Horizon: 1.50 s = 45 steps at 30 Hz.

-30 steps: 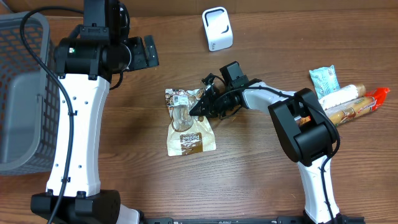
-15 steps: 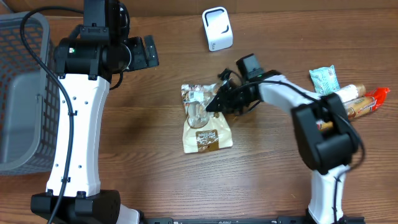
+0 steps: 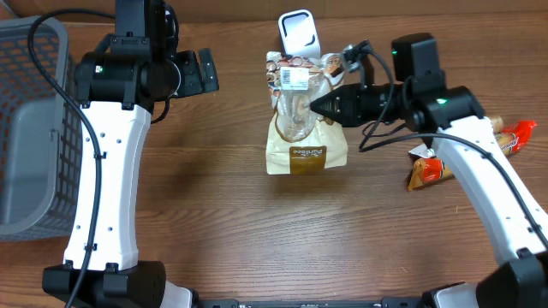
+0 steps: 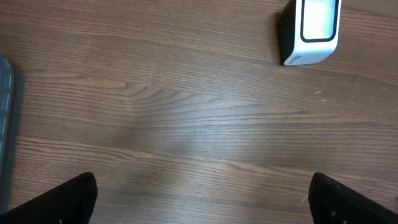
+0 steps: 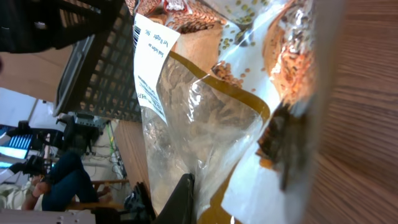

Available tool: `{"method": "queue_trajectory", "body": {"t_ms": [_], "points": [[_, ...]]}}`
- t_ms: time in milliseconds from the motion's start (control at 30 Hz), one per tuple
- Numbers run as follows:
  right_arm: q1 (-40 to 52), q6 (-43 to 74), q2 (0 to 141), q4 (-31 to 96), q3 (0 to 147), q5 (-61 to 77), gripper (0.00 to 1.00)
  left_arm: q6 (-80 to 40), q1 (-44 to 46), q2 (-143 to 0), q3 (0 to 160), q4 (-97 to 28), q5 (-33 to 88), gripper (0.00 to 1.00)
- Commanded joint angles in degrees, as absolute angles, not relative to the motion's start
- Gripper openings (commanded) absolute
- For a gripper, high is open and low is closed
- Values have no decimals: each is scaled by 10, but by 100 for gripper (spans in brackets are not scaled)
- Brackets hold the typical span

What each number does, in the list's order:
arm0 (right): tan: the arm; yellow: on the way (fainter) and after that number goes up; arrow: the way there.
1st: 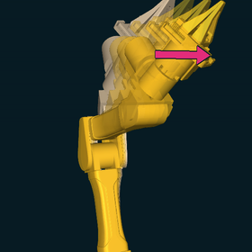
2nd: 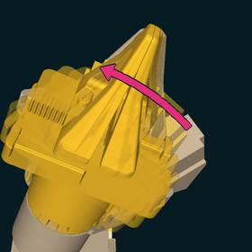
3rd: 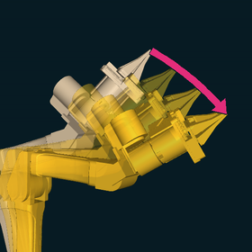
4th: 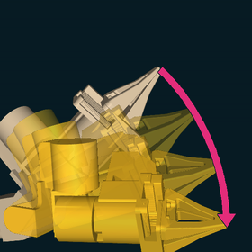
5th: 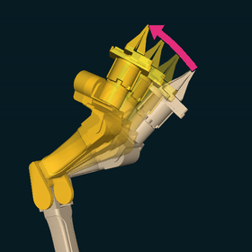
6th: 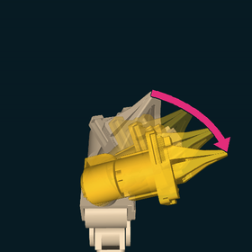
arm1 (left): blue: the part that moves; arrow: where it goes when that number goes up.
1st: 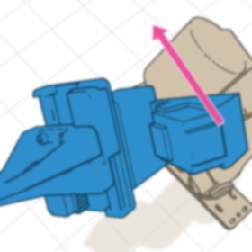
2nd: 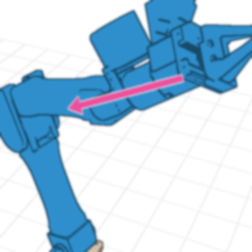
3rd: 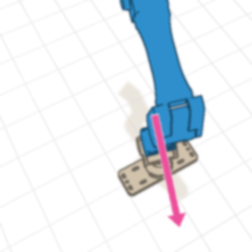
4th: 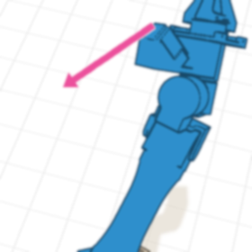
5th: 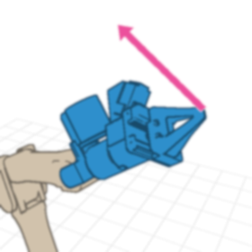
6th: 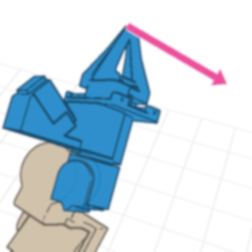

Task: Scan the item barcode
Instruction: 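Lift the snack bag with the right gripper toward the white scanner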

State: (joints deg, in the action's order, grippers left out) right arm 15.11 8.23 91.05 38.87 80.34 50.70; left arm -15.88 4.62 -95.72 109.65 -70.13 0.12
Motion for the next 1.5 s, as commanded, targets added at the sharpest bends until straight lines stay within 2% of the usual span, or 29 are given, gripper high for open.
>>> {"method": "queue_trajectory", "body": {"t_ms": [0, 200, 533, 633, 733, 867, 1033, 1167, 1300, 1467], "points": [[149, 77, 875, 408, 808, 489, 4, -148, 49, -955, 1094, -701, -6, 100], [148, 94, 865, 474, 844, 432, 4, -148, 49, -955, 1094, -701, -6, 100], [184, 112, 944, 562, 1117, -63, 4, -148, 49, -955, 1094, -701, -6, 100], [203, 76, 1002, 533, 1163, -191, 4, -148, 49, -955, 1094, -701, -6, 100], [216, 17, 1054, 450, 1166, -273, 4, -148, 49, -955, 1094, -701, -6, 99], [230, -199, 1139, 321, 1166, -325, 4, -148, 49, -955, 1094, -701, -6, 100], [236, -335, 1221, 221, 1166, -334, 4, -148, 49, -955, 1094, -701, -6, 100], [241, -437, 1263, 190, 1165, -334, 4, -148, 49, -955, 1094, -701, -6, 100], [251, -522, 1297, 177, 1165, -342, 4, -148, 49, -955, 1094, -701, -6, 100], [261, -542, 1330, 133, 1165, -390, 4, -148, 49, -955, 1094, -701, -6, 100]]}}
